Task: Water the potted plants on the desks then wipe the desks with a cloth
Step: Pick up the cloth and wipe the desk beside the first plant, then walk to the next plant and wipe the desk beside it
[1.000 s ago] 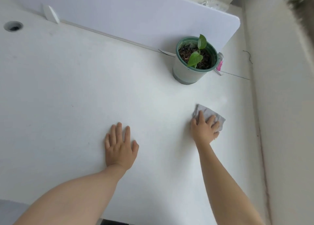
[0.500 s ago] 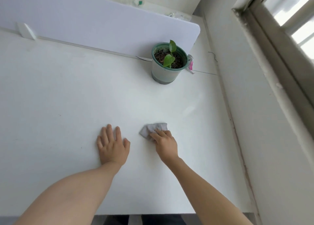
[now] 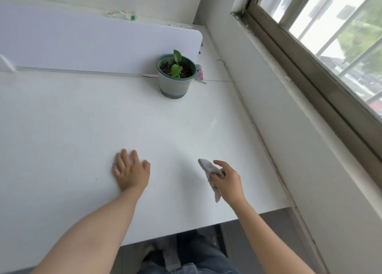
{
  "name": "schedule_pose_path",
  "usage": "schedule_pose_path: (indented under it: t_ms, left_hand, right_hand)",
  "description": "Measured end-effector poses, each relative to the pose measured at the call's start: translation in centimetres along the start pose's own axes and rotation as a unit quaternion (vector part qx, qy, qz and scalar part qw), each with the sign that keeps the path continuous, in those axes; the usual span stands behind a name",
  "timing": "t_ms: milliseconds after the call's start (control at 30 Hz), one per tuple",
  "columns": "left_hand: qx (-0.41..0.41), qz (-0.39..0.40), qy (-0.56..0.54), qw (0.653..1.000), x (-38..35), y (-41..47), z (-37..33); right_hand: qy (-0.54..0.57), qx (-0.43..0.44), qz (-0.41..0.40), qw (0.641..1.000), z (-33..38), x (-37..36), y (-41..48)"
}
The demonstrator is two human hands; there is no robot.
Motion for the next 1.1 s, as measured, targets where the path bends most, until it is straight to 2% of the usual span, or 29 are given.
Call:
schedule_pose_path:
  t_ms: [100, 300, 467, 633, 767, 967, 1033, 1100]
  left_hand:
    - [0.000, -0.012, -0.126, 0.992, 1.2, -0.1, 0.6]
    - [-0.038, 0.003, -0.325, 0.945, 4.9, -5.3, 3.0]
    - [-0.012, -0.024, -0.400, 0.916, 6.5, -12.5, 4.2]
    - [0.039, -0.012, -0.410, 0.911, 5.1, -18.1, 4.5]
    - [0.070, 0.017, -0.374, 0.925, 3.1, -22.2, 4.5]
    - [0.179, -0.042, -0.391, 0.902, 2.3, -27.7, 5.8]
    - [0.212, -0.052, -0.380, 0.899, 2.2, -29.8, 6.3]
    - [0.242, -0.056, -0.360, 0.899, 1.6, -32.3, 6.7]
  right_hand:
    - [0.007, -0.001, -0.017, 1.000, -1.5, 0.9, -2.1]
    - [-0.033, 0.033, -0.002, 0.999, -3.0, 0.7, -4.0]
    - [-0.096, 0.120, 0.066, 0.986, -3.0, -0.8, -3.3]
    - [-0.139, 0.207, 0.149, 0.957, -2.2, -2.0, -3.3]
    - [-0.189, 0.276, 0.234, 0.913, -2.4, -3.6, -4.3]
    - [-0.235, 0.343, 0.320, 0.851, -2.7, -5.2, -6.8]
    - [-0.225, 0.359, 0.335, 0.841, -3.2, -5.8, -7.8]
    - [-0.192, 0.346, 0.356, 0.847, -3.7, -6.6, -9.2]
Point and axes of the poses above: each hand's wrist, its own y-axis towards the middle knuckle, its own x-axis out of the back of the hand, z = x × y, the point moved 2 cm from there along y, towards the middle knuckle, and after that the axes turned 5 degrees about z, right-handed, at the moved point
